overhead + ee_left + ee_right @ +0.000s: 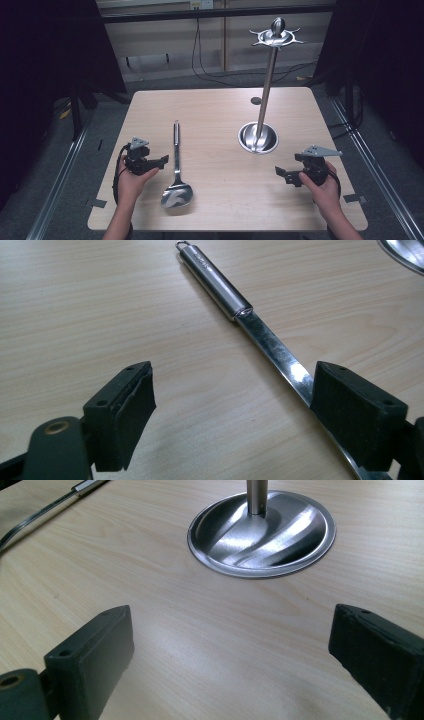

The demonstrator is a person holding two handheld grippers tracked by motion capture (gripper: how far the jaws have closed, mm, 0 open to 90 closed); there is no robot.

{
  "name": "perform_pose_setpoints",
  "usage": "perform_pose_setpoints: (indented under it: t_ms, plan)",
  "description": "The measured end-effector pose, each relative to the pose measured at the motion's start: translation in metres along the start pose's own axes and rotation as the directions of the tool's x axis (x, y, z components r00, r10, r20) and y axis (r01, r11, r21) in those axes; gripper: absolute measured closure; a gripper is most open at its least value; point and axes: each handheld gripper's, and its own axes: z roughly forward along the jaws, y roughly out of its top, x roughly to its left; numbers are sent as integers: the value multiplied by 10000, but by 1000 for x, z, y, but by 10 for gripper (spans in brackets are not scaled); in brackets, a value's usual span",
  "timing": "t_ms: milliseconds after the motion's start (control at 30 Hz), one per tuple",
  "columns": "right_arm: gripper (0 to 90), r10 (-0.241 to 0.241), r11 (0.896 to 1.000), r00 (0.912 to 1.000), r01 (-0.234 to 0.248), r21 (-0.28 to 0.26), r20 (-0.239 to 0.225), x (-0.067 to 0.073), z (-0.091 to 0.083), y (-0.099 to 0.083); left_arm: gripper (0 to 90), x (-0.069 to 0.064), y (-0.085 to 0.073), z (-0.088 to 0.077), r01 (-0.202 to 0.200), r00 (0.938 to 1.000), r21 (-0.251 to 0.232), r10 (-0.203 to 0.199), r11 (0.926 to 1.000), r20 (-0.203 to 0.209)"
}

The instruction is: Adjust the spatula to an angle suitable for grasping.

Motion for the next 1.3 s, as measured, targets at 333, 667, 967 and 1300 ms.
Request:
perform_pose_setpoints:
  t_ms: [333,667,967,1300]
  plan:
    - [40,56,9999,9998,-58,-120,-171,0,1,2,328,-6,1,7,35,9995,549,-53,9985,313]
    - [40,363,9989,9993,-367,-300,-130,-4,-8,1,838,-8,16,24,-115,9998,1487,85,9888,206]
    - [40,338,9990,9993,-343,-299,-162,-4,-10,0,878,-6,24,45,52,10000,1836,-55,9830,11]
    - [40,326,9989,9993,-330,-320,-157,-3,-11,1,861,-22,33,67,-38,9997,1960,-13,9806,258]
